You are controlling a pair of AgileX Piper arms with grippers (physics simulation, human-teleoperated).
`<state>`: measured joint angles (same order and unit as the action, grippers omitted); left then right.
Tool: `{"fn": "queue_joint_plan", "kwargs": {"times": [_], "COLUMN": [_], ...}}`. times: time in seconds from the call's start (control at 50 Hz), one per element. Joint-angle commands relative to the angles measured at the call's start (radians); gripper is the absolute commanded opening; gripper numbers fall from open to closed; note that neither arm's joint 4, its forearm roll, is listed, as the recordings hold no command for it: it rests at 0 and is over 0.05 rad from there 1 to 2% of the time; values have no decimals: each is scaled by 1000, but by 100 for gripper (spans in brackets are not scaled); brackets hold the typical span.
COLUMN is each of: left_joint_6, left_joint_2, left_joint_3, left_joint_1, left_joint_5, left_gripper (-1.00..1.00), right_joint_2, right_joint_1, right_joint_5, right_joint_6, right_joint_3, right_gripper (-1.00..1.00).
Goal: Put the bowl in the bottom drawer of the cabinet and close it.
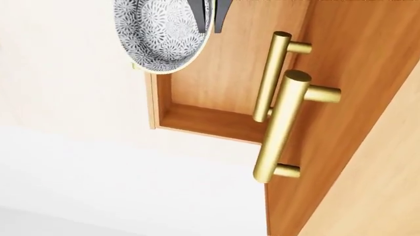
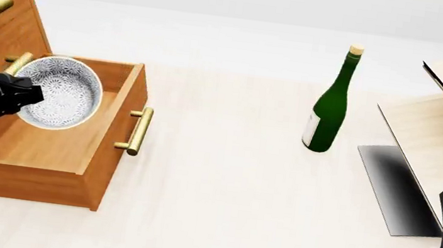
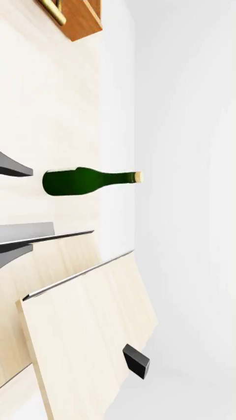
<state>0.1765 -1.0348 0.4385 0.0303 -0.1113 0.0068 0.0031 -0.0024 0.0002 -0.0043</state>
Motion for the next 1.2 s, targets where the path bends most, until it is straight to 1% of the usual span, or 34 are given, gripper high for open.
{"fn": "queue_joint_plan", "kwargs": {"times": [0.02,0.4,0.74,0.8,1.2], "left_joint_6": [-3,-1,-4,-7,-15], "left_joint_2": [-21,-73,-121,-129,-195], "left_joint_3": [-13,-33,-49,-53,-74], "left_joint_1": [17,52,63,79,87], "left_joint_5": [-25,-71,-112,-119,-173], "left_gripper": [-100,-100,-100,-100,-100], "right_joint_2": [0,0,0,0,0], "right_joint_1": [0,0,0,0,0], "right_joint_5": [0,0,0,0,0], "right_joint_6": [0,0,0,0,0], "right_joint_3": [0,0,0,0,0], "right_gripper": [100,100,100,100,100]}}
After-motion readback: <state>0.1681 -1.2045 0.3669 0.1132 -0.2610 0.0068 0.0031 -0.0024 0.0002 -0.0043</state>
